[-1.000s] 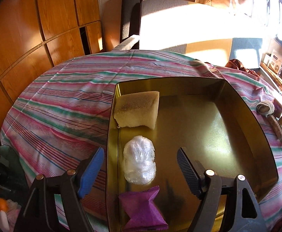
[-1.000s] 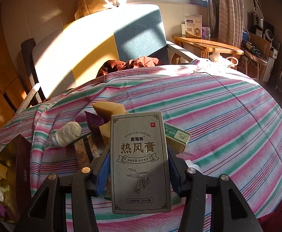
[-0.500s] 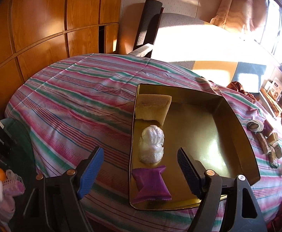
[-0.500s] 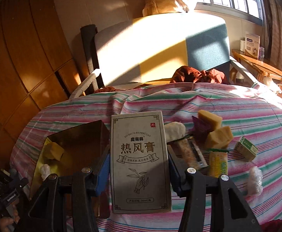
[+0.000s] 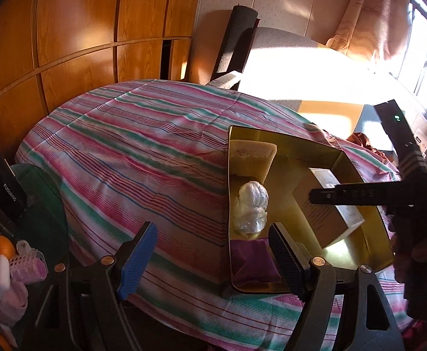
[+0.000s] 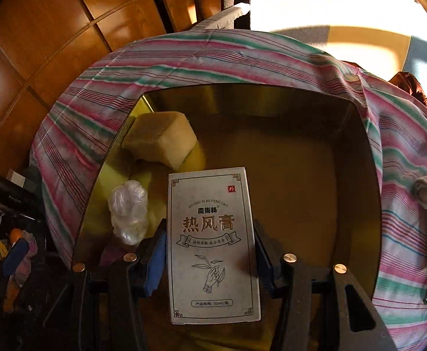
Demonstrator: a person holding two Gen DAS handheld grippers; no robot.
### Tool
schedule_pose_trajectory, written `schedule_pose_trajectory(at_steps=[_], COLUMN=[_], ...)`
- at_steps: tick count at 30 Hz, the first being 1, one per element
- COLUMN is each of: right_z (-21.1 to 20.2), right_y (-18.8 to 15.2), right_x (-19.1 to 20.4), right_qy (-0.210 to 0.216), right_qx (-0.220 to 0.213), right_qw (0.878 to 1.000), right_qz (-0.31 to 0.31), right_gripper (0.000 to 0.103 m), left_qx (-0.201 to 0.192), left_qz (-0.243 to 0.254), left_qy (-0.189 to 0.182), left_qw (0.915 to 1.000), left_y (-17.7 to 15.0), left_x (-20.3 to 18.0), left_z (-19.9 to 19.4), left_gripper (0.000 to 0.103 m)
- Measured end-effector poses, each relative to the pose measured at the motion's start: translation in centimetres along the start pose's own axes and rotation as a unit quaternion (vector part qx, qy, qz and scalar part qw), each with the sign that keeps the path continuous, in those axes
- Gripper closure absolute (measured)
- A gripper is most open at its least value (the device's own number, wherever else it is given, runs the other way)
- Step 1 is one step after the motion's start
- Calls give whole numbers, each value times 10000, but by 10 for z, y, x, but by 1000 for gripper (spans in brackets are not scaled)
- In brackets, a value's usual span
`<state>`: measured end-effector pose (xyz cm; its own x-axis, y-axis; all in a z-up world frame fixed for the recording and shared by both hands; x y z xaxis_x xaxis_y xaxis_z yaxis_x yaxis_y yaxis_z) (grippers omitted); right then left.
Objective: Organize objects
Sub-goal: 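Lower the white box into the gold tray and open the right tool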
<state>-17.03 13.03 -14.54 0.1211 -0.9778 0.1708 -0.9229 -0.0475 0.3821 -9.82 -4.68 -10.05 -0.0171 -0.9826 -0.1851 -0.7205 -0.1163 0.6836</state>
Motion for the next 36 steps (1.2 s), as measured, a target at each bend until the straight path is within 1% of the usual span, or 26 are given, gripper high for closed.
schedule_pose_trajectory(at_steps=[4,6,8,9,11,12,13,14,17,22,26,30,33,36], right_z=[26,34,37,39,41,42,41,39,25,-11,-36,-63,-78,-92], right_y=[14,20,26,29,31,31,30,28,23,10,4,-12,-23,-35], right_x=[9,14,17,18,23,28,32,33,33,16,-1,-19,-37,-55], right_qy=[-147,-103,-117,-51,312,621,891,976,1027,769,403,56,-199,-421], right_qx=[136,179,131,119,149,182,195,171,-34,-503,-859,-1140,-1297,-1419], right_qw=[9997,9995,9992,9989,9975,9956,9932,9923,9925,9947,9947,9933,9913,9890], right_qz=[157,249,354,442,620,682,722,742,667,469,407,193,91,62], right_gripper=[50,50,50,49,47,44,36,31,30,30,30,29,28,28], left_qx=[36,71,88,92,107,111,110,110,96,29,-15,-97,-184,-189], left_qz=[-57,-97,-143,-153,-158,-160,-165,-169,-191,-138,-29,127,266,388], left_qy=[2,2,12,10,13,8,8,18,24,36,27,-36,-13,-54], left_qw=[10000,9999,9999,9998,9998,9998,9998,9998,9998,9999,10000,9999,9995,9991], left_y=[-3,-6,-7,-8,-9,-10,-10,-10,-10,-8,-4,1,5,5], left_x=[7,10,13,14,15,16,16,16,16,11,2,-13,-24,-35], left_z=[2,3,5,5,5,5,5,5,5,0,-3,-10,-16,-19], left_gripper=[24,24,24,24,24,24,24,24,24,24,24,24,19,18])
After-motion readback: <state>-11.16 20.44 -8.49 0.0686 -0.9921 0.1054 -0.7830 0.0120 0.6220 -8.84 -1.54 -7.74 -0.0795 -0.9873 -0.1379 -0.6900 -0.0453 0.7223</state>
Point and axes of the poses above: each gripper's, at about its wrist camera, not at the fingertips, and z roughly the way its jaws point, x to its left, y to its top, the point moved 10 cm from there along z, roughly the way its jaws point, and after that the axes turned 2 degrees about -z, right-handed, at the moved point
